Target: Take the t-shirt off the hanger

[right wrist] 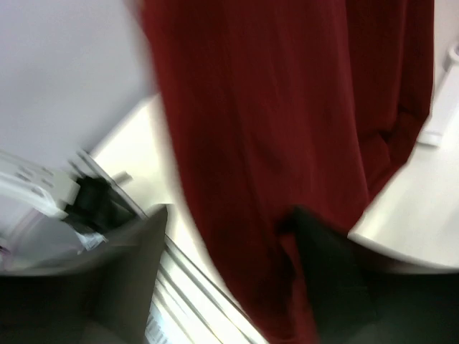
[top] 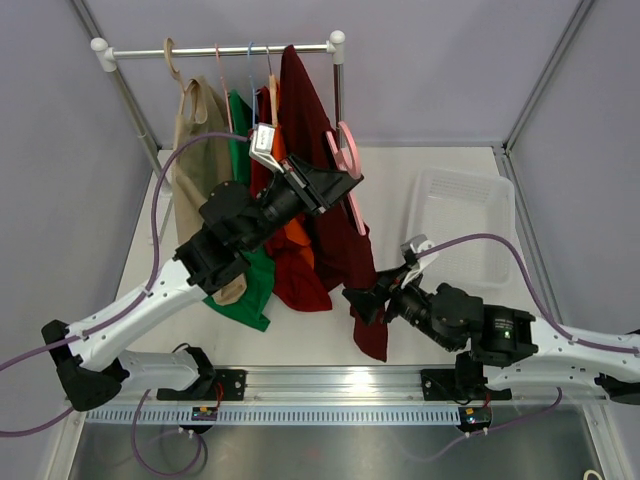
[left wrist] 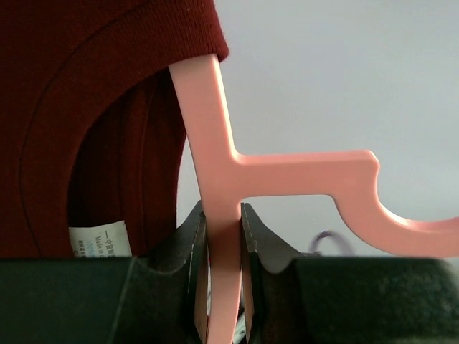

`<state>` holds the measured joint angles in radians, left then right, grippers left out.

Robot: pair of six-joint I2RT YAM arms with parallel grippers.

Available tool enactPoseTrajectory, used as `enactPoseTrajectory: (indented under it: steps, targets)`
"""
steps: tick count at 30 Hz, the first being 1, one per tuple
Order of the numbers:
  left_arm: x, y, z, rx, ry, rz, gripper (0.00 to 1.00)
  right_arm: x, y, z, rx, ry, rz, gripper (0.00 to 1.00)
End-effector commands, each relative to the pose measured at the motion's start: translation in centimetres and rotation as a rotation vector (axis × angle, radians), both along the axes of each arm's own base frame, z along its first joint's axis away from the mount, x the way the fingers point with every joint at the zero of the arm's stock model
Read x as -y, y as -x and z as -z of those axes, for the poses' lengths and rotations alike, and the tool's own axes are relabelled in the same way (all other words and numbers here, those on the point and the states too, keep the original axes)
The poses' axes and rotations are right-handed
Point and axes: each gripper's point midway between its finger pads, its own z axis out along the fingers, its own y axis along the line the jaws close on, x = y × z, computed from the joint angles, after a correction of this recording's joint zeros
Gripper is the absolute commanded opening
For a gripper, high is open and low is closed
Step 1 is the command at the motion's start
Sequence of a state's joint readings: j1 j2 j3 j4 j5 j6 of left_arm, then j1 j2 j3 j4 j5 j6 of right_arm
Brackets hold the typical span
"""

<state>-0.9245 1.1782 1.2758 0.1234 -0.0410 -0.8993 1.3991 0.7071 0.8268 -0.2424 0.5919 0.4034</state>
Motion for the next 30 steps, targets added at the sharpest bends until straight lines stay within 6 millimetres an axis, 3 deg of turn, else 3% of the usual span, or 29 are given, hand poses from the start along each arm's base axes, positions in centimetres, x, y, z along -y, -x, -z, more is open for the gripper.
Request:
enactPoseTrajectory:
  steps: [1,3,4,5,10,13,16,17,20,21,24,25,26,27,29,30]
  targets:
    - [-2.0,3.2,-9.8,0.189,0.226,0.073,0.0,0.2,0.7,2.8,-0.069,0.02,-0.008,0.52]
    - [-2.1,3.9,-10.6,0.185,0.25,0.107,0.0,0.7,0.5,2.9,-0.071,0.0,0.006,0.25]
    - [-2.3,4.3,-11.2,0.184,0.267,0.12,0.0,0.8,0.5,3.0,-0.075,-0.001,0.013,0.06]
    - [-2.4,4.5,-11.6,0.185,0.275,0.129,0.0,0.8,0.5,3.1,-0.08,-0.002,0.011,0.0]
    - [-4.2,5.8,-15.4,0.257,0.297,0.115,0.0,-0.3,1.7,5.3,-0.135,0.054,-0.051,0.0]
    - [-7.1,7.1,-20.6,0.363,0.34,0.055,0.0,-0.7,2.6,7.5,-0.171,0.074,-0.065,0.0]
    - [-8.2,8.1,-22.8,0.4,0.36,0.062,0.0,-0.1,2.8,9.1,-0.2,0.081,-0.032,0.0]
    - [-8.9,8.9,-24.4,0.424,0.39,0.072,0.0,0.2,2.7,9.6,-0.214,0.082,-0.017,0.0]
    - [-8.9,10.6,-25.2,0.417,0.427,0.165,0.0,0.8,1.7,9.2,-0.189,0.083,0.044,0.0]
    - [-8.0,11.3,-24.4,0.407,0.413,0.215,0.0,1.1,1.3,8.9,-0.171,0.102,0.065,0.0]
    - [-6.6,11.4,-22.1,0.373,0.377,0.246,0.0,1.3,0.2,4.9,-0.095,0.08,0.103,0.01]
    - [-5.8,11.1,-20.1,0.345,0.342,0.252,0.0,1.4,0.0,3.5,-0.077,0.071,0.109,0.22]
    - [-5.3,10.9,-19.0,0.326,0.324,0.255,0.0,1.6,0.0,0.6,-0.056,0.032,0.104,0.37]
    - [-4.9,10.6,-17.9,0.313,0.307,0.254,0.0,2.4,0.1,0.2,-0.061,0.069,0.107,0.53]
    - [-4.0,9.8,-14.8,0.281,0.249,0.238,0.0,3.7,0.8,-3.0,-0.079,0.056,0.07,0.77]
    - [-3.9,9.4,-14.0,0.264,0.243,0.222,0.0,4.1,1.2,-4.0,-0.085,0.043,0.046,0.79]
